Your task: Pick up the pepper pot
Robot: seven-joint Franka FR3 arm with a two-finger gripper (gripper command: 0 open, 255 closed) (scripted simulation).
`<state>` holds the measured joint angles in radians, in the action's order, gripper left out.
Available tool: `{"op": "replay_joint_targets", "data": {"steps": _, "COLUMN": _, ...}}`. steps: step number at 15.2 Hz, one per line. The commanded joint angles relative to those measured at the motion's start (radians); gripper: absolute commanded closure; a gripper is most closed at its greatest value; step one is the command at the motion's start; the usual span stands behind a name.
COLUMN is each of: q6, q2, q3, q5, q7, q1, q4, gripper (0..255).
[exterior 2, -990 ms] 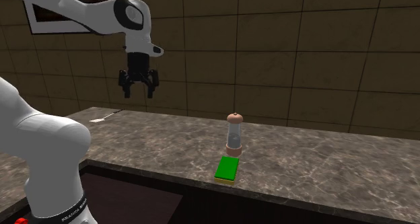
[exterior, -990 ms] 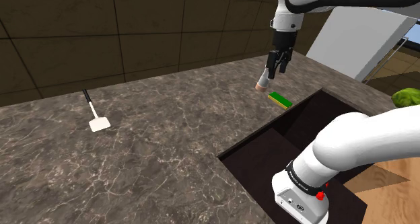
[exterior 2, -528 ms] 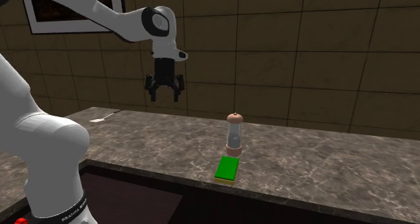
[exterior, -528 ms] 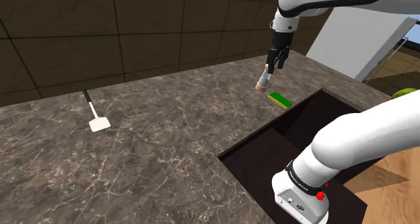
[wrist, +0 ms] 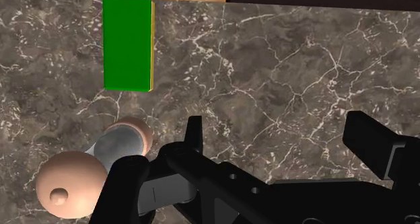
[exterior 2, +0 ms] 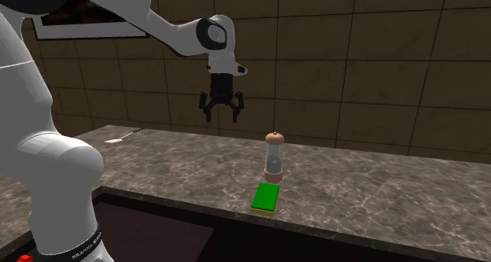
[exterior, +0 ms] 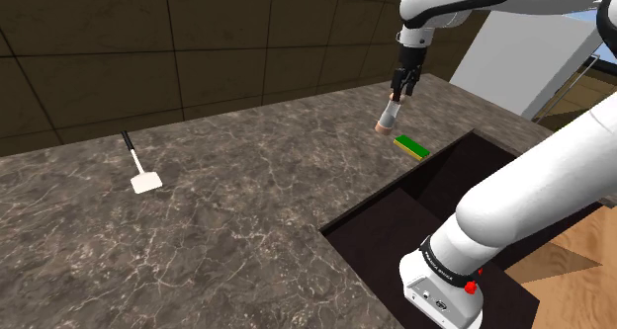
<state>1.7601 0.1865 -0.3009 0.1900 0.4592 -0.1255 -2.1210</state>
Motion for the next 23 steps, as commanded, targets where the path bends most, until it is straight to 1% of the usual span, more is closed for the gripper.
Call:
{"op": "replay_joint_targets", "data": {"steps": 1, "q6": 0.021, "q2": -0.076, "q3": -0.029, "q5": -0.012, "q7": 0.050, "q1": -0.013, "q4": 0.064, "gripper": 0}}
{"op": "replay_joint_targets", "data": {"steps": 8, "q6": 0.050, "q2": -0.335, "q3": -0.087, "q5": -0.099, "q7": 0.201, "q1": -0.072, "q4": 0.310, "gripper": 0}}
{"op": "replay_joint_targets", "data": {"steps": 14, "q6": 0.017, "q2": -0.580, "q3": -0.099, "q5": -0.196, "q7": 0.316, "q1": -0.160, "q4": 0.594, "gripper": 0}}
{"op": "replay_joint_targets", "data": {"steps": 15, "q6": 0.012, "q2": -0.595, "q3": -0.098, "q5": -0.201, "q7": 0.322, "q1": -0.168, "q4": 0.614, "gripper": 0}}
{"op": "replay_joint_targets", "data": {"steps": 22, "q6": 0.104, "q2": -0.618, "q3": -0.092, "q5": -0.209, "q7": 0.317, "q1": -0.168, "q4": 0.543, "gripper": 0}}
{"op": "replay_joint_targets", "data": {"steps": 23, "q6": 0.104, "q2": -0.617, "q3": -0.092, "q5": -0.209, "q7": 0.317, "q1": -0.168, "q4": 0.543, "gripper": 0}}
